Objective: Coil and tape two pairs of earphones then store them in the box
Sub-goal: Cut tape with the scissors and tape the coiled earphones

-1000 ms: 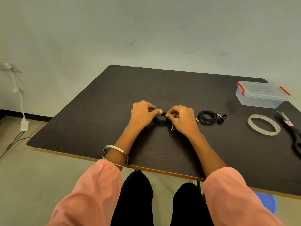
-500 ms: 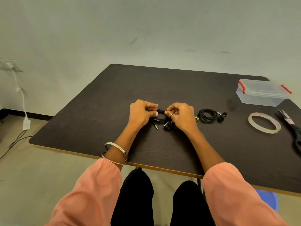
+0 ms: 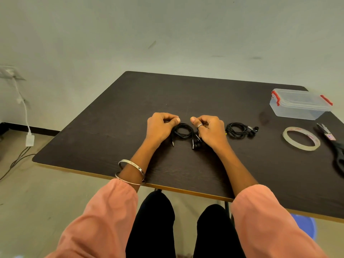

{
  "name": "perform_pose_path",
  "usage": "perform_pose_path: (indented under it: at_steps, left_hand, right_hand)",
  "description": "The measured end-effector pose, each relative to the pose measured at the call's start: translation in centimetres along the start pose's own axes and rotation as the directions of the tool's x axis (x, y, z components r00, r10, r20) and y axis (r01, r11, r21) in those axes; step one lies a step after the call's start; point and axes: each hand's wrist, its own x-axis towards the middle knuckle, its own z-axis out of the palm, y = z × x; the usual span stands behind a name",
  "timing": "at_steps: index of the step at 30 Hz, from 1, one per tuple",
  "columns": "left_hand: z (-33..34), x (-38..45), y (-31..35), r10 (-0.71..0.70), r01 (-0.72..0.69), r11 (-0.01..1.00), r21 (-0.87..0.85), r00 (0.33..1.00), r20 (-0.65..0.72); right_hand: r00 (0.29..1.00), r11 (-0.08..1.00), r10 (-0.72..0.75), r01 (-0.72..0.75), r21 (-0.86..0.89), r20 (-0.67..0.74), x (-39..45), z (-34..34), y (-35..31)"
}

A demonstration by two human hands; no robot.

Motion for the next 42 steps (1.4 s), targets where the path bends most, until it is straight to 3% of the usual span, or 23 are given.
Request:
perform_pose_path:
  at_steps: [8, 11, 14, 18, 21, 26, 30, 34, 37, 42]
  left_hand:
    - [0.3, 0.2, 0.8, -0.084, 0.072, 0.993, -0.091, 0.987, -0.137]
    - [1.1, 0.0, 2.2, 0.008, -0.015, 0.999, -0.028, 0.973, -0.231]
    - [2.8, -0.1, 4.2, 0.133, -0.134, 0.991, 0.007, 0.970, -0.202]
    - [6.6, -0.7, 7.0, 0.288, -0.290, 0.957, -0.014, 0.955, -0.070]
    - [10.1, -1.6, 8.9, 0.376, -0.375, 0.926, -0.034, 0.926, 0.042]
    - [15.2, -3.4, 11.2, 0.491, -0.502, 0.865, 0.003, 0.847, 0.206]
    - [17.8, -3.7, 11.2, 0.516, -0.586, 0.791, 0.175, 0.794, 0.322]
    - [18.2, -3.5, 10.7, 0.461, -0.577, 0.722, 0.382, 0.813, 0.356]
    - [17.5, -2.9, 10.7, 0.429, -0.534, 0.758, 0.376, 0.841, 0.329]
    - [15.1, -1.1, 10.6, 0.430, -0.456, 0.863, 0.216, 0.889, 0.158]
  right_hand:
    - [0.992, 0.978, 0.088, -0.070, 0.198, -0.085, -0.4, -1.2, -0.1]
    - [0.980, 0.954, 0.126, -0.078, 0.288, -0.153, -0.6, -3.5, 0.3]
    - [0.953, 0.941, 0.171, -0.083, 0.327, -0.249, -1.1, -7.6, 1.7]
    - [0.919, 0.985, 0.172, -0.166, 0.047, -0.355, -2.3, -13.4, 5.0]
    - [0.893, 0.946, 0.230, -0.298, -0.126, -0.386, -3.3, -16.7, 7.8]
    - [0.903, 0.789, 0.345, -0.426, -0.443, -0.254, -4.4, -18.8, 10.5]
    - [0.913, 0.729, 0.301, -0.406, -0.551, -0.275, -4.3, -18.6, 10.4]
    - [0.930, 0.829, 0.235, -0.343, -0.441, -0.282, -4.2, -18.0, 10.0]
    - [0.956, 0.940, 0.145, -0.213, -0.267, -0.255, -3.6, -17.8, 9.3]
    - [0.992, 0.975, 0.010, -0.038, -0.218, -0.129, -1.3, -16.3, 5.6]
